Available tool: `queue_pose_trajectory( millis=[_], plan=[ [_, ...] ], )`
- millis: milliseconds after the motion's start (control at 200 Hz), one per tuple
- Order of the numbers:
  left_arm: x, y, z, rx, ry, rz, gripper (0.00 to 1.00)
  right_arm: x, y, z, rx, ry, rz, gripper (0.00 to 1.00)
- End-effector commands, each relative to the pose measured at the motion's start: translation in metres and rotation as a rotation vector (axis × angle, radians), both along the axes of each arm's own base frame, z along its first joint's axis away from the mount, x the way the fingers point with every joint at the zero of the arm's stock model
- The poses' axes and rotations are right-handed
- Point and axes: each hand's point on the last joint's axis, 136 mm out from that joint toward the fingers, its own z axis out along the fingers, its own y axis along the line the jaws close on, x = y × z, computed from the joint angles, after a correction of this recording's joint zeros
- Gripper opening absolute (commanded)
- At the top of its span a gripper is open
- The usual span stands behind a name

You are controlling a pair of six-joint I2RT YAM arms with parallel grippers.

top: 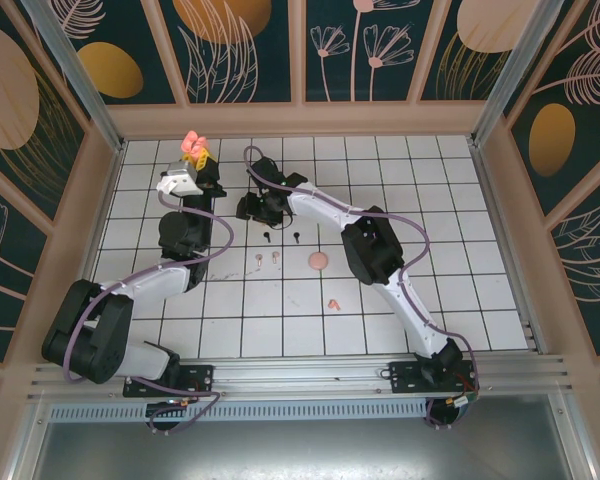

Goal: Insert the wireless bluetooth earbuds into the charging case

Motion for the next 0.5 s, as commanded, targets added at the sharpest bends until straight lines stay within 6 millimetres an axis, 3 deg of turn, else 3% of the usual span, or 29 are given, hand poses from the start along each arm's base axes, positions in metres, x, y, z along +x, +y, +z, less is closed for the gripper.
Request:
queue_pose_trajectory(
  millis=[0,140,265,495],
  plan=[
    [-0.009,0.007,0.015,-0.037,-0.055,0.003,0.0,-0.013,-0.012,-0.003,-0.064,0.021,0.007,0.56],
    [-0.009,0.007,0.014,-0.038,-0.051,-0.002,0.0,-0.012,-0.011,0.007,-0.049,-0.001,0.015,0.56],
    [-0.008,0.006,0.015,-0.039,-0.052,-0.007,0.0,-0.009,-0.008,0.029,-0.022,-0.035,0.02,0.55],
    [-0.008,0.006,0.018,-0.044,-0.061,-0.009,0.0,-0.005,-0.02,0.059,-0.042,-0.086,-0.024,0.55]
  ],
)
